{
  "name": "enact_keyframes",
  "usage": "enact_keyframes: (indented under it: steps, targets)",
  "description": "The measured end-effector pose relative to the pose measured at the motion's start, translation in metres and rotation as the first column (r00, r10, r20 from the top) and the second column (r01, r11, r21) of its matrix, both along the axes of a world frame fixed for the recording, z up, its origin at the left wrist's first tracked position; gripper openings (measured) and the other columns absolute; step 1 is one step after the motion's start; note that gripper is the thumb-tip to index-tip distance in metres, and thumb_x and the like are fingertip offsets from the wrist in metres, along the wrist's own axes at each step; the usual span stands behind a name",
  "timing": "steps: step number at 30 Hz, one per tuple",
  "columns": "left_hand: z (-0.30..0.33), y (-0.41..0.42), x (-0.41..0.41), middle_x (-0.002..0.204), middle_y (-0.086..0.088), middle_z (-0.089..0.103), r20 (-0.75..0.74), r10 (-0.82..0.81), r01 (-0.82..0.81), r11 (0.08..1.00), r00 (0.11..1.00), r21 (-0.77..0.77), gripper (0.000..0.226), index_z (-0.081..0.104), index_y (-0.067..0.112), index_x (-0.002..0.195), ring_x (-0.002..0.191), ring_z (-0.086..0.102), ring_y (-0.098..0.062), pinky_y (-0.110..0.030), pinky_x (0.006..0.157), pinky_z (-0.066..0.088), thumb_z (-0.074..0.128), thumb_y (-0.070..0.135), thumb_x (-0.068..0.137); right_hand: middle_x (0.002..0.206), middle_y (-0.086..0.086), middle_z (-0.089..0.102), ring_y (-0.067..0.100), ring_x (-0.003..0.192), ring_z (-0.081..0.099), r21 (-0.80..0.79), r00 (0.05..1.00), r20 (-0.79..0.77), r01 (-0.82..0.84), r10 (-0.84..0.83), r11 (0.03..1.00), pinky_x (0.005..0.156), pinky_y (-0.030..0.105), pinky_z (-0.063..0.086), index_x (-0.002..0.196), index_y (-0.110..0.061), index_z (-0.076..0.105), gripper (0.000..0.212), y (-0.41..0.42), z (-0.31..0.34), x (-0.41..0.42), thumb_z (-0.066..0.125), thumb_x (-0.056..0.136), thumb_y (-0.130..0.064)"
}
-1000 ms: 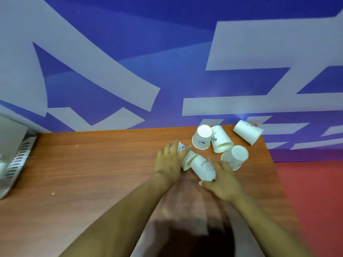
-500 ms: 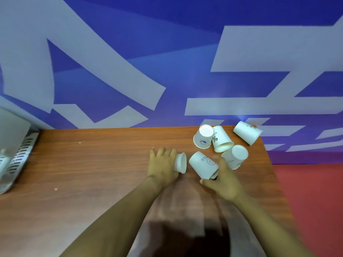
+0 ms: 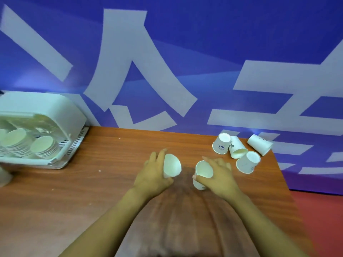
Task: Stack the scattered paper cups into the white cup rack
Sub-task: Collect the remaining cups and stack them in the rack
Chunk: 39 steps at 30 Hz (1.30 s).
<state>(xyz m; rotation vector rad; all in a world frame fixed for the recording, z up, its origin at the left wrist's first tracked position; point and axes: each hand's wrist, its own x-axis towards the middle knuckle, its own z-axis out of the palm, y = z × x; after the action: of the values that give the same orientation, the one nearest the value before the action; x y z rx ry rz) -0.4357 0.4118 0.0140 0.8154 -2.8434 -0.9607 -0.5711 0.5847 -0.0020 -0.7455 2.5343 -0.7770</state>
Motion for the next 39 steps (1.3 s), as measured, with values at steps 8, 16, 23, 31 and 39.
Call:
enact_keyframes:
  steps: [8, 16, 23, 31, 39]
  targets:
    - [0.015, -0.017, 0.039, 0.119, 0.003, 0.040, 0.022, -0.074, 0.077, 0.989, 0.997, -0.128, 0.065, 0.038, 0.022, 0.130, 0.113, 0.045, -0.020, -0.034, 0.082, 0.047, 0.066, 0.045, 0.076, 0.137, -0.009, 0.046, 0.020, 0.123, 0.031, -0.049, 1.000, 0.022, -0.002, 0.003, 0.999, 0.101, 0.029, 0.030, 0.143, -0.034, 0.035, 0.082, -0.027, 0.006, 0.048, 0.074, 0.072, -0.047]
    - [0.025, -0.113, 0.108, 0.107, 0.005, 0.035, 0.026, -0.112, 0.113, 0.992, 0.993, -0.054, 0.049, 0.042, 0.021, 0.113, 0.104, 0.048, -0.021, -0.031, 0.077, 0.044, 0.068, 0.038, 0.075, 0.135, -0.006, 0.047, 0.021, 0.123, 0.033, -0.029, 0.998, -0.054, 0.043, -0.045, 0.999, 0.093, 0.022, 0.027, 0.137, -0.029, 0.044, 0.072, -0.112, 0.020, 0.121, 0.075, 0.073, -0.039]
    - [0.014, -0.224, 0.193, 0.130, 0.002, 0.034, 0.011, -0.063, 0.063, 0.998, 0.998, -0.023, 0.085, 0.027, 0.029, 0.144, 0.122, 0.041, -0.021, -0.033, 0.098, 0.043, 0.071, 0.033, 0.071, 0.134, -0.010, 0.045, 0.016, 0.121, 0.031, -0.001, 0.998, -0.062, 0.005, -0.005, 1.000, 0.097, 0.024, 0.031, 0.138, -0.031, 0.042, 0.072, -0.217, 0.021, 0.201, 0.073, 0.074, -0.041]
    - [0.006, -0.300, 0.262, 0.129, 0.001, 0.031, 0.028, 0.007, -0.006, 0.999, 1.000, -0.032, 0.068, 0.040, 0.027, 0.132, 0.116, 0.043, -0.023, -0.031, 0.092, 0.044, 0.070, 0.025, 0.072, 0.133, -0.012, 0.044, 0.013, 0.118, 0.030, 0.018, 0.996, -0.037, -0.078, 0.079, 0.997, 0.095, 0.024, 0.034, 0.139, -0.032, 0.040, 0.073, -0.295, 0.020, 0.258, 0.072, 0.074, -0.044]
    - [0.024, -0.335, 0.262, 0.136, -0.002, 0.037, -0.032, 0.110, -0.114, 0.967, 0.993, -0.227, 0.073, 0.032, 0.030, 0.143, 0.123, 0.038, -0.026, -0.037, 0.098, 0.037, 0.062, 0.035, 0.078, 0.132, -0.011, 0.046, 0.014, 0.120, 0.031, -0.003, 0.991, -0.058, -0.120, 0.119, 0.993, 0.097, 0.024, 0.032, 0.137, -0.032, 0.043, 0.072, -0.313, 0.034, 0.249, 0.074, 0.073, -0.043]
